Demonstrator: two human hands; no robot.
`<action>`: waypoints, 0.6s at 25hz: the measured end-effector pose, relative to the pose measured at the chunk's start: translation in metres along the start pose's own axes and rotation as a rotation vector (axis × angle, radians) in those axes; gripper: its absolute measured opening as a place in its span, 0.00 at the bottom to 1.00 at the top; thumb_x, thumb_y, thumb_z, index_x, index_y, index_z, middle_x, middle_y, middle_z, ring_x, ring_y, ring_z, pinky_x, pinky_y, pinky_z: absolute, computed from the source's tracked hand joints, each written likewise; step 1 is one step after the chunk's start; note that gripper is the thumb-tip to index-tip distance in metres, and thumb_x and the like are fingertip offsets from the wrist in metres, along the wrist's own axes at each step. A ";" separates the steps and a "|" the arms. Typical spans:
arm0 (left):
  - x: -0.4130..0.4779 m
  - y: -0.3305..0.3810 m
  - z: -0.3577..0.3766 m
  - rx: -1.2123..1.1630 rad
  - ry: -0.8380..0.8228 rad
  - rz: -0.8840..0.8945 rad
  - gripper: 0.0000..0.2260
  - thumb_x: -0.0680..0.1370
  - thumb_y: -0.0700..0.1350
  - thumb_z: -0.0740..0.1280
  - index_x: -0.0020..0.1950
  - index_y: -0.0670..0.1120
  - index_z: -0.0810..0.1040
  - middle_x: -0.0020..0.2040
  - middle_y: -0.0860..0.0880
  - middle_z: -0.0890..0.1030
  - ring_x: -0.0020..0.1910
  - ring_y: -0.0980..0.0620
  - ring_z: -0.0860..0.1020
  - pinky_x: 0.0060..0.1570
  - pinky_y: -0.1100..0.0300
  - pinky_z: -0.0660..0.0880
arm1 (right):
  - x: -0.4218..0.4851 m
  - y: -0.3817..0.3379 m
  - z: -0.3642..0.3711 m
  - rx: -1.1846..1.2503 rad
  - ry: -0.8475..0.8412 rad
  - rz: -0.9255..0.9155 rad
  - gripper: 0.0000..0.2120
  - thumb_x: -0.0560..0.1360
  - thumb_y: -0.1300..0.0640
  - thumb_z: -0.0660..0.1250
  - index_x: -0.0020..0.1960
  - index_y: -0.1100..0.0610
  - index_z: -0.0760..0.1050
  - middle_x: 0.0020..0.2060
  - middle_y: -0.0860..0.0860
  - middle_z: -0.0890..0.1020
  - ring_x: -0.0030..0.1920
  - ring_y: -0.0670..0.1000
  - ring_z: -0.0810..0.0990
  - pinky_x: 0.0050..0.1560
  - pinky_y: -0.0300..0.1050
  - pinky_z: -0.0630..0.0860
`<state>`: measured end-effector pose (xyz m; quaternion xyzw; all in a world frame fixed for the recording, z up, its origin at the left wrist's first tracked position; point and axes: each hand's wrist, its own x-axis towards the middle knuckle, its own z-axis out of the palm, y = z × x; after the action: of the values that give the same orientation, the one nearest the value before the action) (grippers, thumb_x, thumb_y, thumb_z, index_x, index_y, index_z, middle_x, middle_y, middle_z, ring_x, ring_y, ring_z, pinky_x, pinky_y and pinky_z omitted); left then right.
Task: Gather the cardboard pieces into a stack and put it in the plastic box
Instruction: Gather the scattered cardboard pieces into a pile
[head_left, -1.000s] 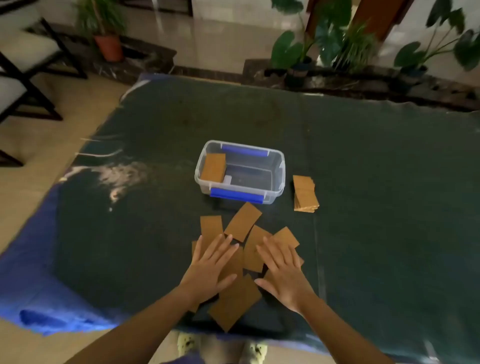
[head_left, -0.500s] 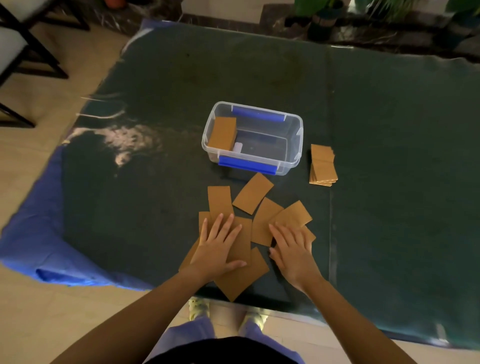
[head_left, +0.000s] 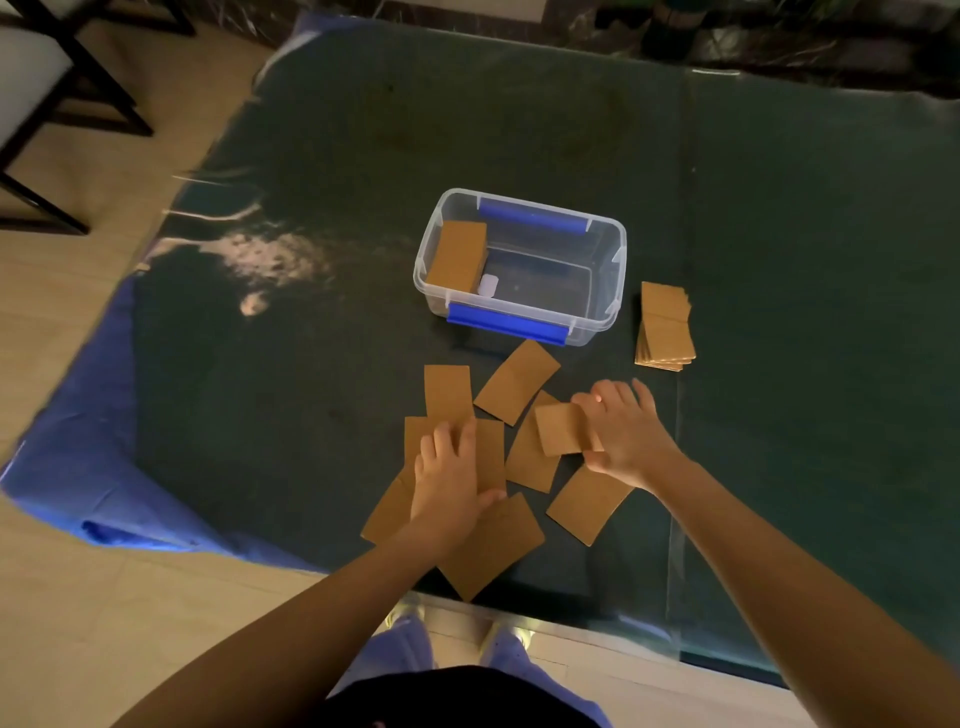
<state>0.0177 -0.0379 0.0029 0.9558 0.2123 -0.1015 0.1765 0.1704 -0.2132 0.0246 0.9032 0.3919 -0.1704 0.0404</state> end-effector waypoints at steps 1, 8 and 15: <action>0.003 0.005 0.000 -0.046 -0.011 -0.046 0.44 0.68 0.57 0.72 0.74 0.47 0.49 0.67 0.42 0.61 0.64 0.44 0.63 0.64 0.50 0.65 | -0.002 -0.003 -0.004 0.062 0.031 0.044 0.33 0.68 0.48 0.70 0.69 0.54 0.63 0.63 0.54 0.68 0.65 0.56 0.67 0.69 0.56 0.61; 0.020 0.011 0.000 -0.221 -0.074 -0.222 0.48 0.68 0.50 0.74 0.75 0.44 0.42 0.66 0.40 0.61 0.63 0.43 0.62 0.64 0.52 0.63 | -0.048 -0.021 0.010 0.222 -0.032 0.025 0.31 0.69 0.48 0.69 0.68 0.53 0.63 0.62 0.51 0.68 0.62 0.53 0.68 0.64 0.50 0.64; 0.043 -0.016 -0.024 -0.214 0.057 -0.191 0.27 0.74 0.42 0.68 0.70 0.41 0.61 0.62 0.38 0.72 0.61 0.39 0.67 0.60 0.50 0.66 | -0.047 -0.001 0.020 -0.038 -0.141 -0.169 0.31 0.71 0.51 0.70 0.70 0.51 0.61 0.68 0.51 0.67 0.69 0.53 0.63 0.70 0.51 0.57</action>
<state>0.0520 0.0007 0.0081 0.9095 0.3166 -0.0676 0.2607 0.1347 -0.2493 0.0219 0.8517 0.4660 -0.2290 0.0705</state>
